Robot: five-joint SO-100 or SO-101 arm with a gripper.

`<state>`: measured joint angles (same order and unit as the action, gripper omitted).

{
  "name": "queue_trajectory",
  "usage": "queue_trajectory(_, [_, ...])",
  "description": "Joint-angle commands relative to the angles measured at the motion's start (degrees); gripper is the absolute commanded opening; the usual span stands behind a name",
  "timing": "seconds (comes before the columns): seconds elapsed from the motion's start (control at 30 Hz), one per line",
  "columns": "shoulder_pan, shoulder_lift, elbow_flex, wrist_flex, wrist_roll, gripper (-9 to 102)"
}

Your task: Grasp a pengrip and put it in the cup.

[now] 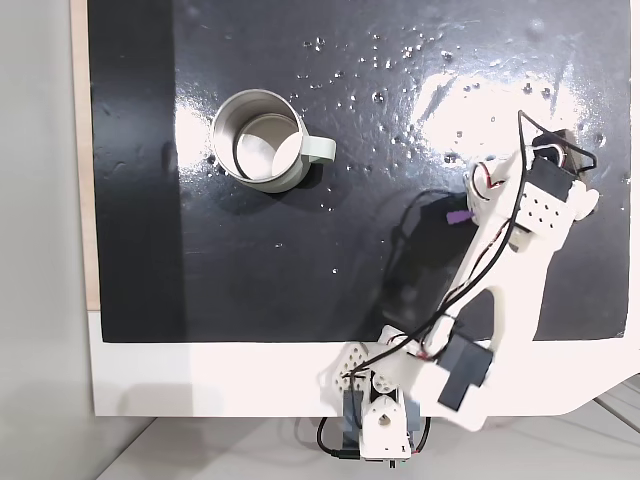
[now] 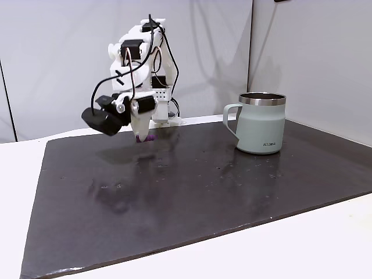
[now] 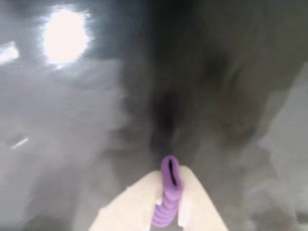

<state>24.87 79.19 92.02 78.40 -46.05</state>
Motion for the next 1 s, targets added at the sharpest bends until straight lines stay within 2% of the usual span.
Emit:
queue_trajectory(0.0, [-4.1,10.6,-1.5,4.3,5.0,0])
queue_trajectory(0.27, [-14.9,27.9,-5.2,12.3,15.4,0])
queue_trajectory(0.43, [-21.5,31.7,-9.9,14.2,22.0,0])
queue_trajectory(0.67, [-27.2,21.8,-23.6,15.1,32.3,0])
queue_trajectory(0.87, [-32.6,5.9,-48.7,23.4,40.2,0])
queue_trajectory(0.97, [-36.7,0.8,-55.7,25.8,43.6,0])
